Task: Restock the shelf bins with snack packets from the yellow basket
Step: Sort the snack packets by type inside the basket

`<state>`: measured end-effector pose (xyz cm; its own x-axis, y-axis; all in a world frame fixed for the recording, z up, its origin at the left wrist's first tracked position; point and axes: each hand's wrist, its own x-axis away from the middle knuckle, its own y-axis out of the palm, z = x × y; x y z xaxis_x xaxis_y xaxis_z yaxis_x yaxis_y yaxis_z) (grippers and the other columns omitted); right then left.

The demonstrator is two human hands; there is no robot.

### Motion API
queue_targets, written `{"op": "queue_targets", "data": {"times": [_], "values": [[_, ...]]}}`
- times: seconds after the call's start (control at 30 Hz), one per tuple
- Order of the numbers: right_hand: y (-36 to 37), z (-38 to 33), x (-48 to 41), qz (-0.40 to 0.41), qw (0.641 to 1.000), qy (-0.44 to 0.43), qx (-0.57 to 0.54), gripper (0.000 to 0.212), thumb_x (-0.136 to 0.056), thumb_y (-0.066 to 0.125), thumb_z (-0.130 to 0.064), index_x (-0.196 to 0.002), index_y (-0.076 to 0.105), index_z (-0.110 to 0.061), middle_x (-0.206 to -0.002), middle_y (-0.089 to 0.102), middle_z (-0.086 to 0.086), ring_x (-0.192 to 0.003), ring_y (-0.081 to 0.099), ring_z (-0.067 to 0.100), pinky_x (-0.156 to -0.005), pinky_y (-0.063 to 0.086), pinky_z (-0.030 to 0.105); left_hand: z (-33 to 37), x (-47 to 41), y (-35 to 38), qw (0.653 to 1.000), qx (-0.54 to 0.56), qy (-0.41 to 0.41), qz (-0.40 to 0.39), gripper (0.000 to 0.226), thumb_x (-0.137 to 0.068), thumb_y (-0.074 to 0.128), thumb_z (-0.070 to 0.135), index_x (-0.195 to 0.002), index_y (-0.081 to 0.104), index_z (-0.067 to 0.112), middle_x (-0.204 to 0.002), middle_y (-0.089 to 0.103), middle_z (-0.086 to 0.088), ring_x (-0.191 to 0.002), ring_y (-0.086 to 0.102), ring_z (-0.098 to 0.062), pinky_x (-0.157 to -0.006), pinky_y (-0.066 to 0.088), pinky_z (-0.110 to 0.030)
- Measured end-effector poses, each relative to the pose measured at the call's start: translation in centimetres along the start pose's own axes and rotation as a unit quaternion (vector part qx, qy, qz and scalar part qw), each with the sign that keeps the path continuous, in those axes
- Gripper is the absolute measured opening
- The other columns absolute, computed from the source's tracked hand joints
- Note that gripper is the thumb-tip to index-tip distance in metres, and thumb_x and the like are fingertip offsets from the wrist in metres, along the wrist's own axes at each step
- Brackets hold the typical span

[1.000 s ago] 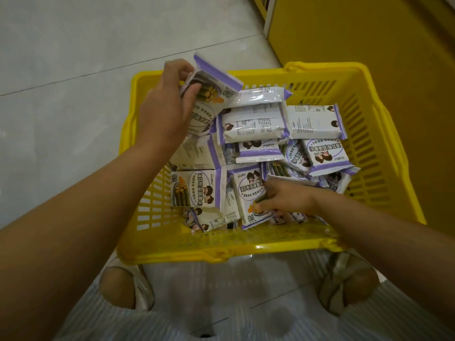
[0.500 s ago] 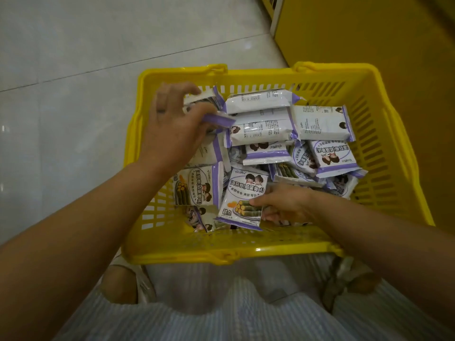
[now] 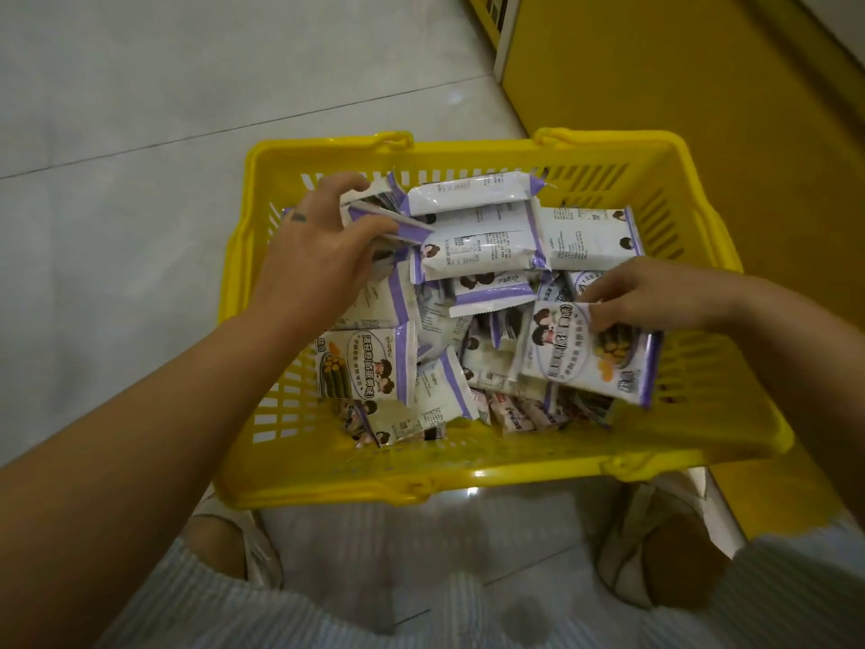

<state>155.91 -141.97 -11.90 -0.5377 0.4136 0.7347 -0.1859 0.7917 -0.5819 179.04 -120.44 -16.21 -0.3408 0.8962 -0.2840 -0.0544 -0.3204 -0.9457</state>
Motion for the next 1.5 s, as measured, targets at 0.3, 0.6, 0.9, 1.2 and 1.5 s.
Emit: {"op": "queue_targets", "data": {"times": [0.3, 0.6, 0.9, 1.2, 1.5], "values": [[-3.4, 0.1, -0.3, 0.292, 0.949, -0.048, 0.107, 0.030, -0.085, 0.061, -0.027, -0.115, 0.065, -0.028, -0.113, 0.067, 0.005, -0.097, 0.061, 0.028, -0.072, 0.049, 0.036, 0.6, 0.2, 0.0, 0.999, 0.019, -0.031, -0.006, 0.027, -0.085, 0.064, 0.004, -0.112, 0.062, 0.008, -0.128, 0.045, -0.025, -0.079, 0.059, -0.040, -0.051, 0.049, -0.037], [-1.0, 2.1, -4.7, 0.432, 0.877, -0.101, 0.183, 0.030, -0.088, 0.063, -0.019, -0.117, 0.063, -0.012, -0.114, 0.062, 0.017, -0.111, 0.046, 0.039, -0.085, 0.037, 0.045, 0.8, 0.5, -0.2, 0.999, 0.037, -0.020, -0.016, 0.031, -0.085, 0.063, 0.009, -0.116, 0.061, 0.006, -0.130, 0.045, -0.025, -0.076, 0.060, -0.036, -0.052, 0.051, -0.034], [2.5, 3.0, -4.6, 0.350, 0.891, -0.158, 0.240, 0.055, -0.078, 0.072, -0.040, -0.124, 0.054, -0.015, -0.120, 0.054, 0.012, -0.111, 0.047, 0.033, -0.090, 0.039, 0.042, 0.4, 0.4, -0.1, 0.999, 0.042, -0.004, -0.017, 0.044, -0.086, 0.040, 0.033, -0.115, 0.061, 0.007, -0.132, 0.043, -0.024, -0.081, 0.061, -0.036, -0.055, 0.049, -0.033], [0.0, 1.4, -6.0, 0.388, 0.842, -0.144, 0.346, 0.043, -0.088, 0.065, -0.020, -0.130, 0.057, -0.018, -0.119, 0.061, 0.018, -0.098, 0.051, 0.038, -0.073, 0.039, 0.041, 0.0, 0.5, 0.6, 0.997, 0.075, -0.015, 0.032, 0.034, -0.087, 0.062, 0.001, -0.121, 0.058, 0.001, -0.132, 0.040, -0.030, -0.103, 0.059, -0.036, -0.072, 0.054, -0.034], [2.1, 2.4, -5.6, 0.433, 0.859, -0.095, 0.256, 0.040, -0.092, 0.059, -0.014, -0.131, 0.055, -0.025, -0.127, 0.052, 0.013, -0.084, 0.061, 0.040, -0.062, 0.048, 0.039, -0.7, 1.1, 1.9, 0.986, 0.015, 0.007, -0.165, 0.054, -0.084, 0.069, 0.022, -0.134, 0.052, 0.017, -0.148, 0.030, -0.017, -0.136, 0.028, -0.039, -0.106, 0.032, -0.052]]}}
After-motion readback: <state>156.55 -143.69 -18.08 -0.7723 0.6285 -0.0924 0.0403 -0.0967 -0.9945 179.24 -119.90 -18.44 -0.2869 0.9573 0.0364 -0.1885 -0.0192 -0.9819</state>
